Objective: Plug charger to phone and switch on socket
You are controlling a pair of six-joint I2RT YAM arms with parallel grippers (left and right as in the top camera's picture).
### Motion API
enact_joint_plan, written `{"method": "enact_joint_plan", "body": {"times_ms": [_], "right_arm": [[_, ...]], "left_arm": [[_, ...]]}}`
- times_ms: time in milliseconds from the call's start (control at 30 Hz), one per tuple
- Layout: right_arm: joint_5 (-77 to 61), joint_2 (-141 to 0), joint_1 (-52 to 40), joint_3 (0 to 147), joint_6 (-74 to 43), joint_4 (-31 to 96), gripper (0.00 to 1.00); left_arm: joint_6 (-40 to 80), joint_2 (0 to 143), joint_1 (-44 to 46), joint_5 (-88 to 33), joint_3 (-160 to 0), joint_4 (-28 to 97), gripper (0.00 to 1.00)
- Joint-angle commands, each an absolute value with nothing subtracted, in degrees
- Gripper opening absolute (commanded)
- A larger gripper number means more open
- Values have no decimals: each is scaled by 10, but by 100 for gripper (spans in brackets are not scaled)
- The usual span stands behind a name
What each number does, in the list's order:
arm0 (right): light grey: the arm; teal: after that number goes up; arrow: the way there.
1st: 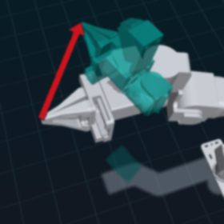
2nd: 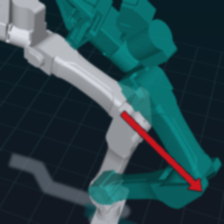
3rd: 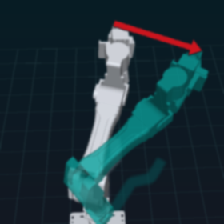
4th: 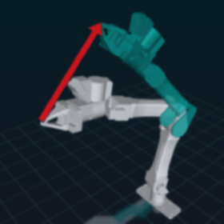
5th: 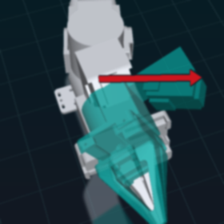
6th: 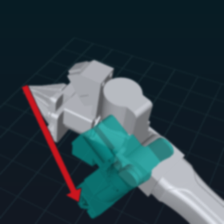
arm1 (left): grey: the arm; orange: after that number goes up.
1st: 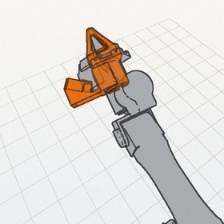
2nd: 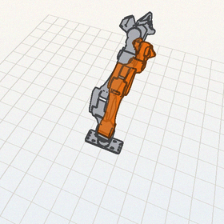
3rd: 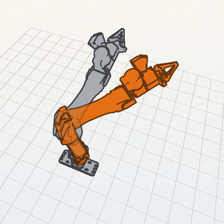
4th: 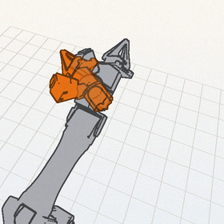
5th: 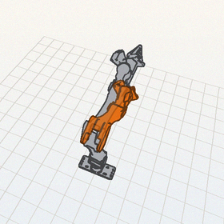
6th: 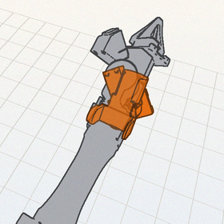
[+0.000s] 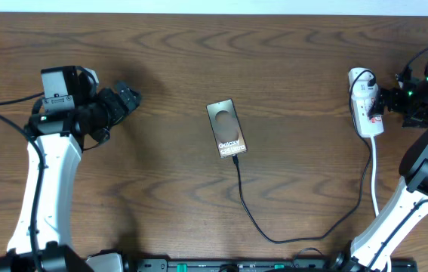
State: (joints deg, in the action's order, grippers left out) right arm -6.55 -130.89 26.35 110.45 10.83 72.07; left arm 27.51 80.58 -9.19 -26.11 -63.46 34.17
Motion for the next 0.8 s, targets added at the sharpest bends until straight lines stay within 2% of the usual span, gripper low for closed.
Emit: {"method": "enact_joint_plan", "body": {"times_ms": [0, 200, 467, 600, 767], "right_arm": [[-63, -1312, 263, 1111, 114, 720, 99], [-63, -1312, 263, 1111, 114, 720, 99], [-63, -1312, 263, 1111, 114, 720, 99], [-63, -1312, 263, 1111, 114, 720, 99], [-63, -1312, 263, 1111, 114, 720, 99]], "left_arm": [[251, 729, -90, -165, -640, 343, 98], [249, 599, -91, -114, -640, 394, 98], [239, 489, -90, -42, -630, 573, 98], [236, 434, -90, -34, -579, 586, 98], [236, 327, -90, -34, -468, 543, 98]]}}
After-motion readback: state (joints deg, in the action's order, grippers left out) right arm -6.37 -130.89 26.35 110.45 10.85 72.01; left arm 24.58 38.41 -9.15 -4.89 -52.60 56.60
